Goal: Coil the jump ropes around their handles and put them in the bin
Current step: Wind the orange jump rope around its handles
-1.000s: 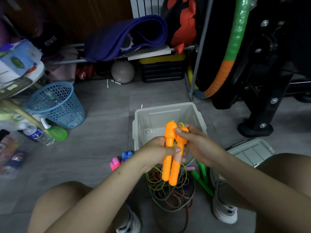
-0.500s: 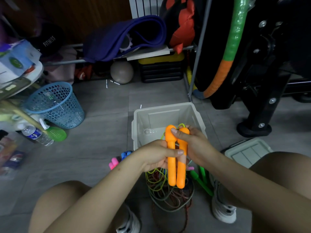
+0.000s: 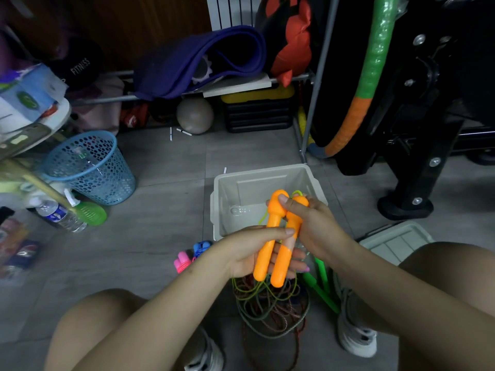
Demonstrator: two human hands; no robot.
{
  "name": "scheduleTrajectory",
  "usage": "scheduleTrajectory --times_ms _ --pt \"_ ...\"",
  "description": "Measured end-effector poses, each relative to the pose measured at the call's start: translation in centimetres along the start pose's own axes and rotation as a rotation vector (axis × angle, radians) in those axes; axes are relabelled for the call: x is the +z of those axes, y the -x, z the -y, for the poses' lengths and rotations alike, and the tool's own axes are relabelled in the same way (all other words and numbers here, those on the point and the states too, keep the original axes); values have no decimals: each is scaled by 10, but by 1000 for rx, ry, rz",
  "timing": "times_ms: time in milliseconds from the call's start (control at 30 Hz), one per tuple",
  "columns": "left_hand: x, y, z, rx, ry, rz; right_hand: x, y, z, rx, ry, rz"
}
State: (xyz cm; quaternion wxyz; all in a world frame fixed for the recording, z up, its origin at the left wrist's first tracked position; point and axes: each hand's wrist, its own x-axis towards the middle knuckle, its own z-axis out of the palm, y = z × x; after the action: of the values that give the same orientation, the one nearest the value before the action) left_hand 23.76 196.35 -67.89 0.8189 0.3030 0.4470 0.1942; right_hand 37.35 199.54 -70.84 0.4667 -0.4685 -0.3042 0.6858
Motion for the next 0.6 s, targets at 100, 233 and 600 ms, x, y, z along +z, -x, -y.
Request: scheduleTrajectory --times_ms 100,233,600 --pt "-1 4 -3 11 20 38 -1 1 5 -17 -12 18" --pt "-4 2 -2 71 -1 -23 -1 3 7 -33 -4 21" --pt "-1 -2 6 227 -207 -133 0 2 6 -105 249 -28"
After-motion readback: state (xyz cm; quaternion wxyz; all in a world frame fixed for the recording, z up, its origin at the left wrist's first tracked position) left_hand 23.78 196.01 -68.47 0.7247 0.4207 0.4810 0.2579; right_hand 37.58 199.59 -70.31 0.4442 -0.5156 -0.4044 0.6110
